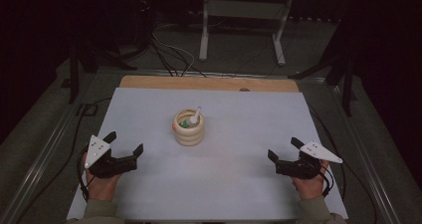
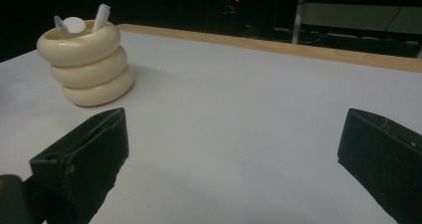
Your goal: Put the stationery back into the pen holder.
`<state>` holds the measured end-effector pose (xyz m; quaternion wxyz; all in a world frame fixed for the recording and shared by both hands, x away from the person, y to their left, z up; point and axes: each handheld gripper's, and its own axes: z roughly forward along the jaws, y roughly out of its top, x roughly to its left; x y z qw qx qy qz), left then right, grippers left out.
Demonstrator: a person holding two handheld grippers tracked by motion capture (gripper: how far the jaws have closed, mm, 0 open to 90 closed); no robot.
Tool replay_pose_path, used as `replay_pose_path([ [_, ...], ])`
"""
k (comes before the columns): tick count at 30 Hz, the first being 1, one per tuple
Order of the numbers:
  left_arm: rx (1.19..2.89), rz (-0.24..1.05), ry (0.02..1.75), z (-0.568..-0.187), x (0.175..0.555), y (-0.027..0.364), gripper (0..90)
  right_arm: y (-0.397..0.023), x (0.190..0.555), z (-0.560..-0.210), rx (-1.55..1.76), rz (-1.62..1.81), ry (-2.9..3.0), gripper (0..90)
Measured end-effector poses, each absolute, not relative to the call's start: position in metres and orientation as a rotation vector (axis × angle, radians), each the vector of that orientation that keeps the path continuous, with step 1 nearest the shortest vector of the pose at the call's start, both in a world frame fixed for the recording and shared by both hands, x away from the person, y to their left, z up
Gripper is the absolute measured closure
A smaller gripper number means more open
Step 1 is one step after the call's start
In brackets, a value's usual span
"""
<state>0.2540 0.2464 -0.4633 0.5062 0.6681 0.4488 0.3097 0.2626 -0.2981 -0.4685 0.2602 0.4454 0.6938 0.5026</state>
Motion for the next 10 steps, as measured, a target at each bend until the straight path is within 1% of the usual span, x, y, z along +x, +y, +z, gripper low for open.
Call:
replay_pose_path([
  [10, 1.630, 0.747, 1.089, -0.4658, 0.2549, 0.2438, 0.4, -0.3017, 0.2611, -0.4693, 1.212, 1.365, 1.861, 0.0],
])
